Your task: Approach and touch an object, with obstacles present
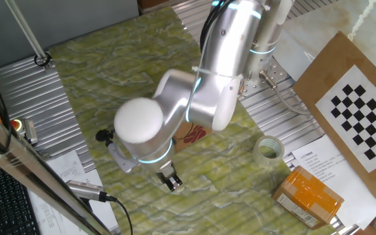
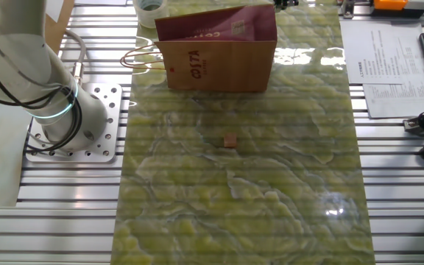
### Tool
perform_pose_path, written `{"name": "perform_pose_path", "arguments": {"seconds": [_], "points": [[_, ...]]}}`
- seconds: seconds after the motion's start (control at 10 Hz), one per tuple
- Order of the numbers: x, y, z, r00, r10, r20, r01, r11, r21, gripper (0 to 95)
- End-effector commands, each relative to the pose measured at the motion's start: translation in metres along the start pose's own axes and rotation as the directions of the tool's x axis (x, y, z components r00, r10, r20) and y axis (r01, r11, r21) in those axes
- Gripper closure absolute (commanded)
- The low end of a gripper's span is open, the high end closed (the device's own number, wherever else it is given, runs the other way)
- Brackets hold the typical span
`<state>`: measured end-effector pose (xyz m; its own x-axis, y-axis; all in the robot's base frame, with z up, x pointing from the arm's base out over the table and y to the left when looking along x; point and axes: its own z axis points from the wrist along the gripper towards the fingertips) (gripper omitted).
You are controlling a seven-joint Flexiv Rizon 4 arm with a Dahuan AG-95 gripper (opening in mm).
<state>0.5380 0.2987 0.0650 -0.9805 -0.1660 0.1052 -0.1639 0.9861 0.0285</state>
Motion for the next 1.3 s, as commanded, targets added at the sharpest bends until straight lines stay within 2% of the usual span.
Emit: {"name": "perform_pose_path", "arguments": {"seconds": [0.1,0.5,0.6,0.8,1.0,1.2,1.3], "points": [[-0.007,-0.015,0.004,0.999,-0.020,0.026,0.020,1.000,0.000,95.0],[-0.038,-0.051,0.010,0.998,-0.058,0.025,0.058,0.998,0.001,95.0],[-0.039,-0.060,0.009,0.997,-0.070,0.025,0.070,0.998,-0.003,95.0],[-0.040,-0.069,0.006,0.996,-0.088,0.018,0.088,0.996,0.010,95.0],[-0.041,-0.071,0.005,0.994,-0.112,0.014,0.112,0.994,0.011,95.0],[-0.041,-0.071,0.005,0.991,-0.125,0.035,0.125,0.992,0.000,95.0],[-0.041,-0.071,0.005,0.997,-0.043,0.065,0.043,0.999,0.000,95.0]]}}
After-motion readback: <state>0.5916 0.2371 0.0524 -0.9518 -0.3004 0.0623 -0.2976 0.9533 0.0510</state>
